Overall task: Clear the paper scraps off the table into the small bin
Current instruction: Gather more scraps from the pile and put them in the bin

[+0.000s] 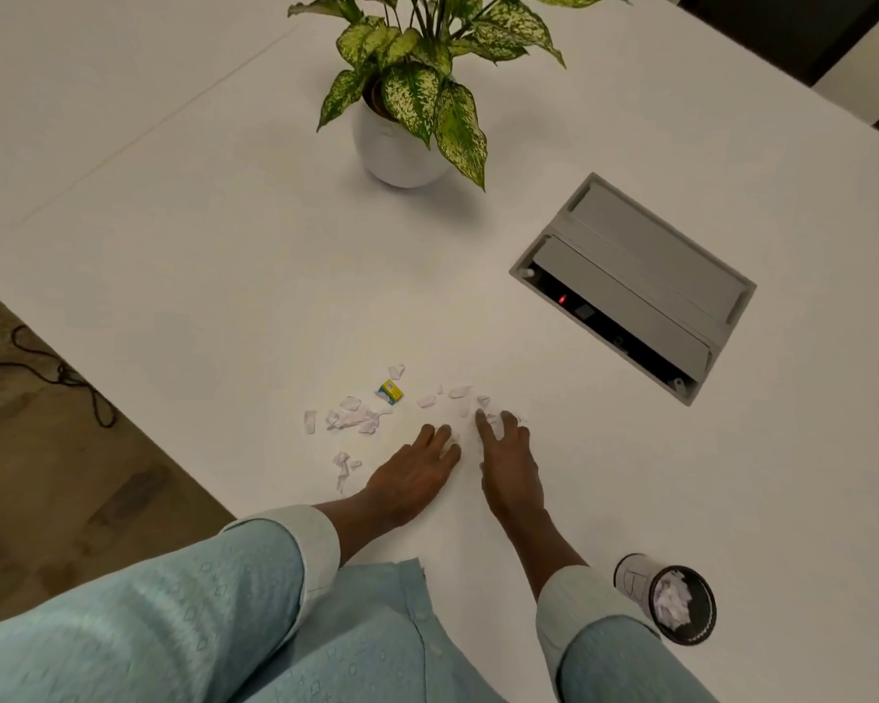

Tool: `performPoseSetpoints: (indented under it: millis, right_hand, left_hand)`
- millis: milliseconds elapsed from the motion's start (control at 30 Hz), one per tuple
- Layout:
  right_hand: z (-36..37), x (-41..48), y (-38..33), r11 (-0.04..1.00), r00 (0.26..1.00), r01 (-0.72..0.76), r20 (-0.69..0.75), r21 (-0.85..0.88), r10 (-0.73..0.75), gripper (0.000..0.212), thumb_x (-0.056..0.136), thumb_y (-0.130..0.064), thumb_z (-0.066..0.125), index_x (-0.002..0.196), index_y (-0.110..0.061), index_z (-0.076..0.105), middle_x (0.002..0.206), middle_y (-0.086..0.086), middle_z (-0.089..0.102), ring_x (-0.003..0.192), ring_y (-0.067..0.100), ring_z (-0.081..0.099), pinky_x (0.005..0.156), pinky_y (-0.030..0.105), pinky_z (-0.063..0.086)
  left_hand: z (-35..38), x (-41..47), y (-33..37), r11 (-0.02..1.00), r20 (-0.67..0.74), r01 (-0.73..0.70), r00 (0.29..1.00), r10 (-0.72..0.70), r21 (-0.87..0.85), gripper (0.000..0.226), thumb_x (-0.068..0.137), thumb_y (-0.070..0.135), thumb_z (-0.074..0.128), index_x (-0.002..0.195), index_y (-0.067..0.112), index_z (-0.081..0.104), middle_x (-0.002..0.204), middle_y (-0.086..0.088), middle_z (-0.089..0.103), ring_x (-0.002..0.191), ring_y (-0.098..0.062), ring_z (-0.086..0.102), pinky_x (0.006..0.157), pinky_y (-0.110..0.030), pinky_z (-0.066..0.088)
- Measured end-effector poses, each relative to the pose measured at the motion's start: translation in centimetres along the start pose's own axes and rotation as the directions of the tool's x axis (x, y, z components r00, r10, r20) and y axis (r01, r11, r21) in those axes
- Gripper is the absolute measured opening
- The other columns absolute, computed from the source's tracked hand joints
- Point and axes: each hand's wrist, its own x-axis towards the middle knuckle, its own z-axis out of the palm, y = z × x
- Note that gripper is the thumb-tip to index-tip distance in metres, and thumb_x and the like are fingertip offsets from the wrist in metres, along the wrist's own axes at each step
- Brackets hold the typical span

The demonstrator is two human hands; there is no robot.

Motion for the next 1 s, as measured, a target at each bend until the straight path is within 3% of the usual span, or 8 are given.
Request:
performPoseSetpoints:
  millis: [133, 233, 367, 500, 600, 767, 900, 1000]
  right_hand:
    - [-0.1, 0.8, -0.5, 0.996, 0.998, 0.067, 0.020, -0.064, -0.066, 0.061, 0.096, -0.003, 0.059, 0.151, -0.018, 0.038, 0.151, 0.011, 0.036, 0.133, 0.030, 0.038, 0.085, 0.037, 0.060]
    - [0.1, 0.3, -0.4, 0.993, 0.997, 0.077, -0.003, -0.086, -0.078, 0.033, 0.095, 0.001, 0.059, 0.126, -0.009, 0.059, 0.136, 0.011, 0.050, 0.120, 0.028, 0.049, 0.076, 0.035, 0.060]
    - [1.0, -1.3, 0.4, 0.993, 0.995, 0.095, -0.028, -0.069, -0.097, 0.021, 0.095, 0.005, 0.053, 0.107, -0.007, 0.064, 0.114, 0.010, 0.058, 0.105, 0.026, 0.055, 0.072, 0.034, 0.056]
    - [2.3, -3.5, 2.0, 0.997, 0.994, 0.067, -0.085, 0.048, -0.063, 0.027, 0.096, 0.002, 0.049, 0.110, -0.010, 0.069, 0.110, 0.005, 0.063, 0.101, 0.022, 0.055, 0.075, 0.031, 0.051]
    - [3.0, -5.7, 3.0, 0.963, 0.985, -0.048, -0.148, 0.264, 0.089, 0.021, 0.097, -0.006, 0.059, 0.109, -0.011, 0.076, 0.106, 0.003, 0.069, 0.098, 0.020, 0.063, 0.081, 0.028, 0.052]
    - [3.7, -10.2, 4.5, 0.688, 0.849, -0.269, -0.171, 0.674, 0.500, 0.016, 0.081, -0.008, 0.082, 0.091, -0.020, 0.082, 0.092, -0.009, 0.076, 0.080, 0.003, 0.070, 0.078, 0.014, 0.053]
    - [3.5, -14.3, 5.3, 0.465, 0.732, -0.292, -0.117, 0.836, 0.671, 0.019, 0.076, -0.009, 0.086, 0.086, -0.025, 0.082, 0.089, -0.016, 0.076, 0.082, -0.002, 0.071, 0.082, 0.021, 0.057]
    - [2.6, -17.0, 6.1, 0.387, 0.646, -0.245, -0.148, 0.889, 0.749, 0.022, 0.076, -0.008, 0.087, 0.083, -0.028, 0.081, 0.085, -0.017, 0.075, 0.080, -0.004, 0.071, 0.078, 0.019, 0.058]
  left_hand:
    - [0.1, 0.3, 0.3, 0.999, -0.029, 0.047, 0.998, -0.047, 0.003, 0.037, 0.095, -0.003, 0.060, 0.130, 0.002, 0.049, 0.145, -0.020, 0.039, 0.125, -0.035, 0.045, 0.085, -0.043, 0.056]
    - [0.1, 0.6, 0.5, 0.998, -0.016, 0.051, 0.999, -0.051, 0.028, 0.047, 0.084, -0.014, 0.062, 0.129, -0.004, 0.051, 0.143, -0.022, 0.042, 0.127, -0.037, 0.042, 0.082, -0.044, 0.056]
    - [-0.3, 0.7, 0.9, 0.997, -0.010, 0.081, 0.997, -0.081, 0.010, 0.047, 0.083, -0.013, 0.060, 0.128, -0.002, 0.052, 0.140, -0.020, 0.043, 0.127, -0.035, 0.040, 0.085, -0.045, 0.057]
    - [-0.9, 0.5, 2.0, 0.994, -0.008, 0.098, 0.995, -0.098, -0.042, 0.038, 0.081, -0.014, 0.053, 0.115, 0.003, 0.054, 0.131, -0.017, 0.046, 0.121, -0.032, 0.042, 0.080, -0.046, 0.055]
    - [-1.4, 0.4, 3.4, 0.992, -0.005, 0.086, 0.996, -0.087, -0.093, 0.032, 0.081, -0.014, 0.050, 0.106, 0.005, 0.057, 0.122, -0.015, 0.051, 0.115, -0.030, 0.046, 0.081, -0.044, 0.051]
    - [-2.1, 0.1, 6.5, 0.961, -0.034, 0.056, 0.997, -0.067, -0.272, 0.032, 0.077, -0.014, 0.052, 0.098, 0.006, 0.063, 0.109, -0.010, 0.057, 0.102, -0.025, 0.050, 0.073, -0.033, 0.040]
    - [-2.1, -0.3, 9.1, 0.942, -0.071, -0.050, 0.997, 0.028, -0.331, 0.028, 0.077, -0.012, 0.054, 0.094, 0.008, 0.064, 0.103, -0.008, 0.057, 0.098, -0.023, 0.051, 0.072, -0.031, 0.039]
    - [-2.4, 0.1, 11.7, 0.912, -0.077, -0.092, 0.995, 0.066, -0.399, 0.026, 0.077, -0.011, 0.055, 0.089, 0.009, 0.066, 0.098, -0.007, 0.059, 0.093, -0.023, 0.055, 0.073, -0.032, 0.044]
